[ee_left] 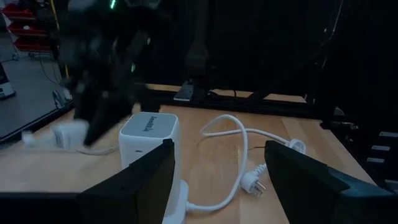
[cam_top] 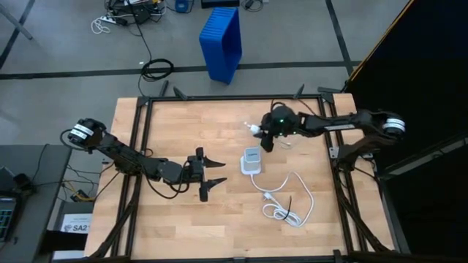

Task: Insert USB
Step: Insert the charger adapter into the white outlet extension

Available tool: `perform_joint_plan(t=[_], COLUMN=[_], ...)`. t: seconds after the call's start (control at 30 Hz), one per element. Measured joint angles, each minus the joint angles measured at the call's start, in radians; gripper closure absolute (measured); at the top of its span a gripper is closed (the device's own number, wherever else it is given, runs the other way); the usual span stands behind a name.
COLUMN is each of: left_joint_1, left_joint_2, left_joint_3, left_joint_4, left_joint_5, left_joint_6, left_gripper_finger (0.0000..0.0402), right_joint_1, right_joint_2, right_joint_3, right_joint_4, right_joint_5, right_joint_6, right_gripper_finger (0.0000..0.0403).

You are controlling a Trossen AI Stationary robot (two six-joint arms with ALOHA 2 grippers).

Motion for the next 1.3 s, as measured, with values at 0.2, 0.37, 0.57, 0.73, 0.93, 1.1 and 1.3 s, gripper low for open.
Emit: perform_joint_plan(t=[0.2,0.37,0.57,0.73,0.93,1.1,1.3], left_joint_1=[0.000,0.000,0.006,0.019,0.019,-0.002,-0.062], left_joint_2=[0.000,0.000,0.000,0.000,0.000,0.000,0.000], left_joint_3=[0.000,0.000,0.000,0.000,0.000,0.000,0.002], left_joint_4=[0.000,0.005,0.010,0.010,0.012,0.050,-0.002], left_joint_5=[0.000,0.000,0.000,0.000,-0.001,-0.019,-0.082], left_joint_6=[0.000,0.000,0.001,0.003,0.141,0.269,0.494], left_gripper_finger=[0.0168,0.0168,0.0168,0.0168,0.0168,0.0168,0.0168], right_joint_1=[0.041,0.104,0.181,0.226,0.256,0.272,0.299], right_joint_2=[-0.190,-0.264,-0.215,-0.114,0.047,0.196,0.326], right_joint_3=[0.001,0.002,0.048,0.145,0.285,0.397,0.494], right_joint_4=[0.052,0.118,0.086,0.059,-0.043,-0.147,-0.202], right_joint_5=[-0.001,0.000,0.045,0.038,-0.006,-0.017,-0.096], right_joint_6=[0.042,0.071,0.061,0.037,0.023,0.006,-0.008], right_gripper_finger=[0.0292,0.0292,0.0292,0.0292,0.0292,0.0292,0.0292])
